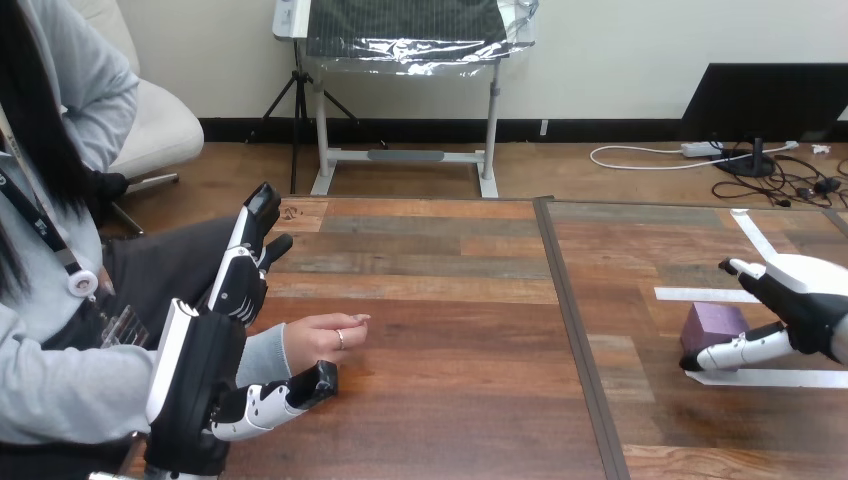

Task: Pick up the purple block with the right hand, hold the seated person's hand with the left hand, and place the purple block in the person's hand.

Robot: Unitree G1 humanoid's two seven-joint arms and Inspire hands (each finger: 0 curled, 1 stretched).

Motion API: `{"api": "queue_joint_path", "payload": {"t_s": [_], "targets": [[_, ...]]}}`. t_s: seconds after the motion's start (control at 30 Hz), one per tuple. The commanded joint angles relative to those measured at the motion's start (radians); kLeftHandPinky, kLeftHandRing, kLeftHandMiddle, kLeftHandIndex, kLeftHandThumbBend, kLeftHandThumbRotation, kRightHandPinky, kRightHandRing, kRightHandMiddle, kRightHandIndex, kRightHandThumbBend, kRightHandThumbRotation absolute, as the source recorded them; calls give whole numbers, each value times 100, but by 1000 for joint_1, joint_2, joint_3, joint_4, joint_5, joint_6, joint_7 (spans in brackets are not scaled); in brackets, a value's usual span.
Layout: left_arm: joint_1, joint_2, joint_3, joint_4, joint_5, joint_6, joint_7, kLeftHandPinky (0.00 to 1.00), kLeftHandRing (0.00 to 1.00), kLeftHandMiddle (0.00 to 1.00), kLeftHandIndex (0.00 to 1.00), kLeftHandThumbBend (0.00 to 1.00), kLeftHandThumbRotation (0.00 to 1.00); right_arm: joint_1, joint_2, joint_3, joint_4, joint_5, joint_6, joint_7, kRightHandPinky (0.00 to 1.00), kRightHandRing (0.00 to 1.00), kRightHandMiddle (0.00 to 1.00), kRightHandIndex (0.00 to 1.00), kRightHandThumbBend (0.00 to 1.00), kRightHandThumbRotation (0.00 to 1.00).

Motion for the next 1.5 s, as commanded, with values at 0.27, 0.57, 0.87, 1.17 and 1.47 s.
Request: {"api": "queue_joint_path", "payload": {"t_s": [0.27,0.57,0.87,1.17,1.47], "targets": [[-21,7,2,-64,-15,-4,1,93,99,100,98,100,68,-24,18,-27,-8,41,27,14,97,100,100,100,100,46],[-25,10,17,-61,8,-19,9,93,98,100,98,100,69,-21,27,-21,-9,55,45,8,89,96,96,96,100,33],[-28,11,17,-60,8,-25,10,92,98,100,98,100,68,-18,30,17,-13,13,49,-68,72,78,78,86,99,12],[-27,9,8,-69,-4,-21,6,92,98,100,98,100,67,-14,43,30,-10,-11,66,-142,49,57,63,75,96,1],[-26,2,11,-74,4,-19,12,91,97,99,97,100,66,-7,54,19,-10,3,84,-195,54,59,63,63,91,0]]}}
